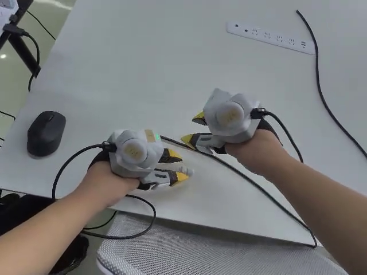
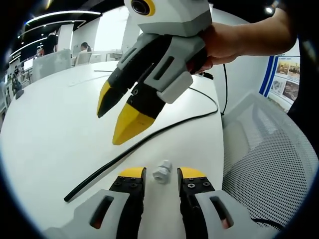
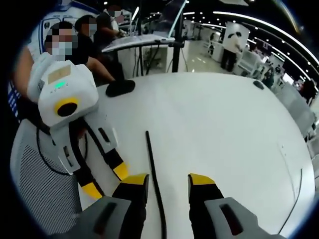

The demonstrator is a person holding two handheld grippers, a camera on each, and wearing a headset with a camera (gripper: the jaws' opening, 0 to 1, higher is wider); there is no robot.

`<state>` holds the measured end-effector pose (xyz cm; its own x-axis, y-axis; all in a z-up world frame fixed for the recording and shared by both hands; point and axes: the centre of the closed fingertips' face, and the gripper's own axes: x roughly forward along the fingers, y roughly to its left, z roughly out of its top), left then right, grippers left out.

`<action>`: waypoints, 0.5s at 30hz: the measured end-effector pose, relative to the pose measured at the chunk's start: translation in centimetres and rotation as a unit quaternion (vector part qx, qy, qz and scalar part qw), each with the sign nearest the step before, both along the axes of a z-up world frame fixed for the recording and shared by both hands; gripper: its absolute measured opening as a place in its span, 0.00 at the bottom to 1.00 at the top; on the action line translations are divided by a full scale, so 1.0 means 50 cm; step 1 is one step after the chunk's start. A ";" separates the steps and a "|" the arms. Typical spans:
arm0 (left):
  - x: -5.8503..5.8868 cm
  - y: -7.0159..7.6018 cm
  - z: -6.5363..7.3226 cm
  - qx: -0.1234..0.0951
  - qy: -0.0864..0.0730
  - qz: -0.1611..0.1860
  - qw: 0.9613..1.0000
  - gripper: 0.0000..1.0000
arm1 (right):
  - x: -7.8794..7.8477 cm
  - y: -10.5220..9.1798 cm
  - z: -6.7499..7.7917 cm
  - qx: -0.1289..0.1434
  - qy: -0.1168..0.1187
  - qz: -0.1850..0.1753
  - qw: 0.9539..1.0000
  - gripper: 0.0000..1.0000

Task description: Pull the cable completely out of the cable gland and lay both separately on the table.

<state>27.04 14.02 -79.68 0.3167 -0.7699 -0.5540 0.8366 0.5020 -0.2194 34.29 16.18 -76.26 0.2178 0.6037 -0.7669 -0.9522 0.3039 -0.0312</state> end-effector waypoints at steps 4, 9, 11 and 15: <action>0.001 0.006 0.019 -0.002 0.000 0.014 1.000 0.30 | -0.005 -0.023 0.026 0.024 0.003 -0.011 1.000 0.33; 0.001 0.006 0.056 -0.012 0.001 0.038 0.999 0.34 | -0.021 -0.062 0.060 0.054 0.008 -0.019 0.998 0.38; -0.001 0.008 0.072 -0.024 0.004 0.051 0.998 0.37 | -0.028 -0.081 0.075 0.063 0.008 -0.023 0.998 0.41; -0.009 0.022 0.102 -0.039 0.008 0.078 0.996 0.40 | -0.038 -0.117 0.108 0.090 0.013 -0.037 0.995 0.45</action>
<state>26.60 15.12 -74.59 0.4263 -0.7533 -0.5009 0.7462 0.6058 -0.2760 32.38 10.35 -70.88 0.2492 0.7141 -0.6542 -0.9264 0.3726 0.0538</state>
